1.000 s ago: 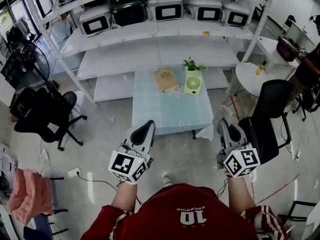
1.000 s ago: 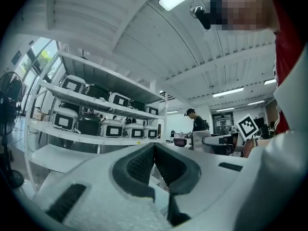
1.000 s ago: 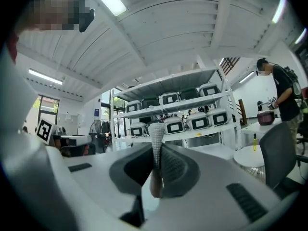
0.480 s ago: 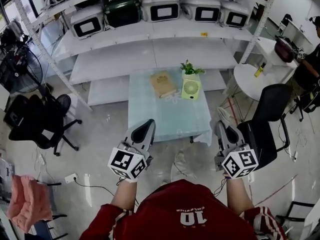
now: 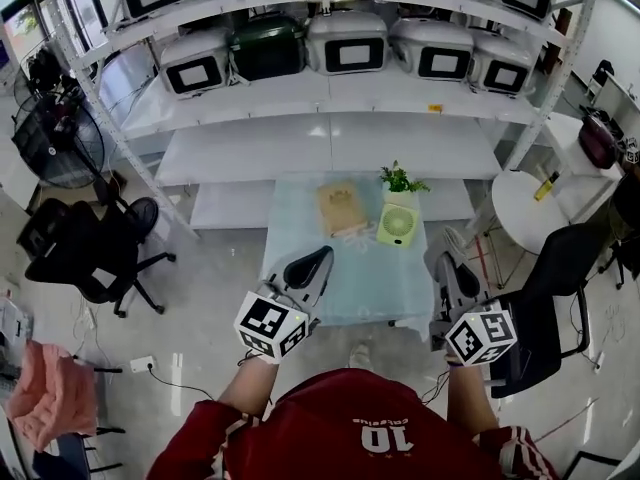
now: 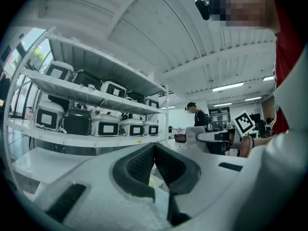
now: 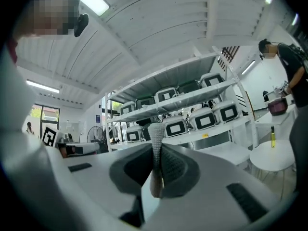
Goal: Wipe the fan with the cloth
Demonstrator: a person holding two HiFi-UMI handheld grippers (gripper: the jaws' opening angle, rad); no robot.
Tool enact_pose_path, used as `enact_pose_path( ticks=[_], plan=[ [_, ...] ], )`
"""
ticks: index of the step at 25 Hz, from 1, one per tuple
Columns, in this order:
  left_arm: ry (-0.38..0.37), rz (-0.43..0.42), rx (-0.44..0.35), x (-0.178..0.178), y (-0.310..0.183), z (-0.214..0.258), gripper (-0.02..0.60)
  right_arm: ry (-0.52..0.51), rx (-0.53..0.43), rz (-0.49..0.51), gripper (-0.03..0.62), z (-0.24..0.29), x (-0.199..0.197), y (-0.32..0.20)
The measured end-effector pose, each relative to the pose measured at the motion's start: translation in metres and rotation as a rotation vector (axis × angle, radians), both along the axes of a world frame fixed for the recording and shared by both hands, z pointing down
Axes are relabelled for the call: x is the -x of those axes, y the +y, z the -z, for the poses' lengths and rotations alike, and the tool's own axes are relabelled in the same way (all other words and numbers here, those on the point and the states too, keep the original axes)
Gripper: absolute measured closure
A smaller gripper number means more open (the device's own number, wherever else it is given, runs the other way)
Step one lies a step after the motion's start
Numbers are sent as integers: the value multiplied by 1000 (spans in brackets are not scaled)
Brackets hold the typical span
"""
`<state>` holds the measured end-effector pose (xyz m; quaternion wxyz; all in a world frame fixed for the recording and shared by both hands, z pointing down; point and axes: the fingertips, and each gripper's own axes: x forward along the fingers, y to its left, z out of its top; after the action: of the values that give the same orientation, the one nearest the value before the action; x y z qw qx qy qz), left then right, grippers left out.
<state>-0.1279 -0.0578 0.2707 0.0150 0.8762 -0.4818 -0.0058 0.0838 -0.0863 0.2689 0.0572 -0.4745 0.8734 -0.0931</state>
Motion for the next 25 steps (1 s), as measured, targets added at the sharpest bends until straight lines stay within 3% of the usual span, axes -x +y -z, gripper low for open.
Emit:
enact_pose_path(
  ticks=[7, 10, 16, 21, 25],
  plan=[
    [-33, 30, 36, -20, -83, -18, 581, -34, 41, 39, 574, -19, -5, -86],
    [-14, 31, 59, -28, -113, -31, 581, -24, 62, 52, 574, -34, -8, -117],
    [-40, 4, 70, -47, -143, -62, 581, -36, 166, 83, 574, -92, -2, -157],
    [20, -24, 115, -46, -164, -90, 581, -21, 216, 88, 574, -134, 13, -177],
    [25, -19, 149, -38, -181, -113, 581, 3, 254, 83, 574, -170, 23, -193]
  ],
)
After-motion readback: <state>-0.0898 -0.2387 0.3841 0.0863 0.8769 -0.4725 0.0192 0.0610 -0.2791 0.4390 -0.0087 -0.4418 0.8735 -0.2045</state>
